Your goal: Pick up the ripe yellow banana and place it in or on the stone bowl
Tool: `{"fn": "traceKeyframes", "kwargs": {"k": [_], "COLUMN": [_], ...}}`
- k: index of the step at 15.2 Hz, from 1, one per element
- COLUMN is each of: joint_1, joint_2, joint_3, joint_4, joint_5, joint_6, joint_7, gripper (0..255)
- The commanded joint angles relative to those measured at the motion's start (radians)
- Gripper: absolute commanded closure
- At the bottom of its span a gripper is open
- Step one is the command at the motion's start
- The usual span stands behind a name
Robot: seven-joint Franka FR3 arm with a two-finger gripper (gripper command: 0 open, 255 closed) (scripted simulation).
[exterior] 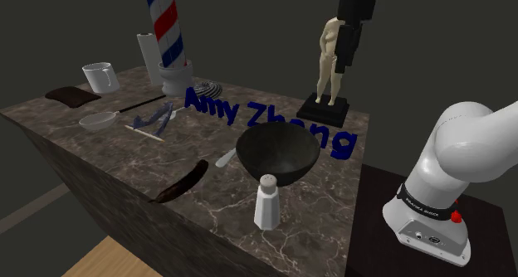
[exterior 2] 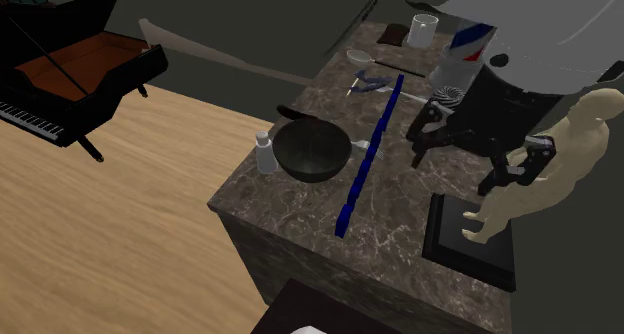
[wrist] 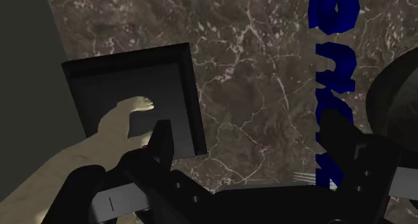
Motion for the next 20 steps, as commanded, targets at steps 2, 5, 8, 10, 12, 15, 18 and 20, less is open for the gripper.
{"fn": "traceKeyframes", "kwargs": {"k": [2,5,8,10,12,15,18,20], "joint_1": [-0.001,-0.004,-0.008,-0.013,-0.021,-0.042,-0.074,-0.103], "joint_2": [-0.009,-0.023,-0.017,-0.001,0.024,0.078,0.151,0.209], "joint_3": [0.028,0.116,0.207,0.269,0.333,0.43,0.531,0.602], "joint_4": [-0.013,-0.041,-0.052,-0.05,-0.039,-0.01,0.035,0.074], "joint_5": [0.019,0.076,0.131,0.164,0.193,0.226,0.242,0.239], "joint_6": [0.01,0.042,0.08,0.109,0.139,0.189,0.24,0.274], "joint_7": [0.049,0.195,0.341,0.438,0.535,0.681,0.829,0.931], "gripper": [0,0,0,0,0,0,0,0]}}
